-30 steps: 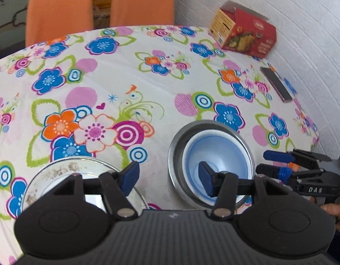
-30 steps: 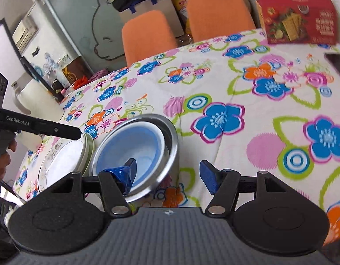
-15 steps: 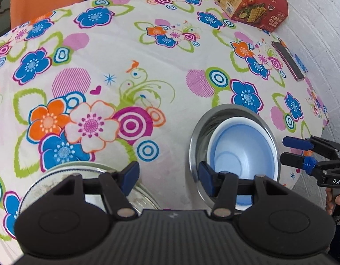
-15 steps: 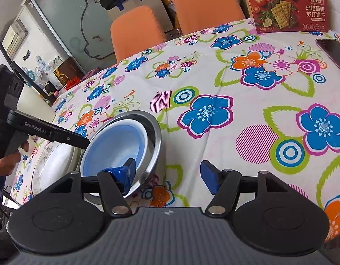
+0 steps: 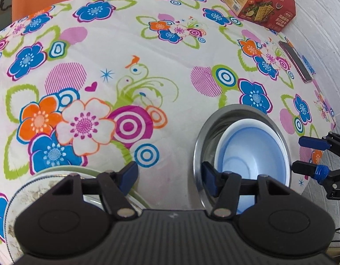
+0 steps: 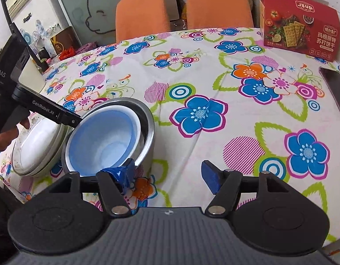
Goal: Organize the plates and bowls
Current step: 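Grip the steel bowl rim with the left gripper, then lift the nested bowls with the left gripper toward the plate stack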
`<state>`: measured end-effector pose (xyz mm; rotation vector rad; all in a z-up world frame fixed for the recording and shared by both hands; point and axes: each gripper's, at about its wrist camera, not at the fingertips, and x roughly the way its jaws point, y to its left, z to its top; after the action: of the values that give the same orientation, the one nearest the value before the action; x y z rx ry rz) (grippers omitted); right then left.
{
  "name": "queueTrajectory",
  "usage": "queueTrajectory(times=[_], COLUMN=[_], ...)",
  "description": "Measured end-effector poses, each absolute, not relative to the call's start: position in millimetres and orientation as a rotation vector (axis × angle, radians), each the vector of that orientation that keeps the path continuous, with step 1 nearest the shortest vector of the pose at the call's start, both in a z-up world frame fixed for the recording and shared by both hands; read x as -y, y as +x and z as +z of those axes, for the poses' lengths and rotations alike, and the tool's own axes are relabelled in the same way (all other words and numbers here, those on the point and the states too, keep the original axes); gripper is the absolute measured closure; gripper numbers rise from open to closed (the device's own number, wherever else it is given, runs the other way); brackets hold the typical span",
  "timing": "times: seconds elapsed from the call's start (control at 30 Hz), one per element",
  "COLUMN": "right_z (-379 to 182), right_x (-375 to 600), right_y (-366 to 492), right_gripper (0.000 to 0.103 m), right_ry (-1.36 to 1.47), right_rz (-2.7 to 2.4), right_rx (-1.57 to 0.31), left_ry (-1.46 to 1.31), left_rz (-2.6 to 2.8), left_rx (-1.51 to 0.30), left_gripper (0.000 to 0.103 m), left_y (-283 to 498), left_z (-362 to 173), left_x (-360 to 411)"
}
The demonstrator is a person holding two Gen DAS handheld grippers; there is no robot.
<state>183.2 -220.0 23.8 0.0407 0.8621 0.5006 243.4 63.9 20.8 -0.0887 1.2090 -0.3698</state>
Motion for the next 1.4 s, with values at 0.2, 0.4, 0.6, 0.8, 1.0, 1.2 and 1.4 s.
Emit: queueTrajectory(times=[0.2, 0.4, 0.6, 0.8, 1.0, 1.2, 1.4], right_z=[29, 30, 42, 43, 43, 41, 41], right_x=[205, 199, 205, 190, 179, 180, 189], right_y=[194, 205, 201, 182, 187, 192, 193], right_gripper=[0.049, 0.048, 0.048, 0.048, 0.048, 0.047, 0.047], right_ry=[-0.051, -0.087, -0.047, -0.193, -0.299, -0.267, -0.147], right_rz=[0.494, 0.470, 0.553, 0.586, 0.611, 0.593, 0.596], right_rx=[-0.850, -0.831, -0.830, -0.898, -0.890, -0.873, -0.915], left_ry=[-0.115, -0.121, -0.114, -0.108, -0.122, -0.155, -0.139], left_rz=[-0.358, -0.356, -0.358, -0.358, -0.340, -0.319, -0.305], left_rx=[-1.196, -1.181, -1.181, -1.181, -1.188, -1.176, -1.176], left_gripper=[0.043, 0.043, 0.041, 0.041, 0.040, 0.040, 0.039], left_y=[244, 242, 242, 242, 245, 246, 246], left_z=[21, 21, 20, 20, 20, 20, 20], left_x=[-68, -70, -69, -69, -71, -77, -73])
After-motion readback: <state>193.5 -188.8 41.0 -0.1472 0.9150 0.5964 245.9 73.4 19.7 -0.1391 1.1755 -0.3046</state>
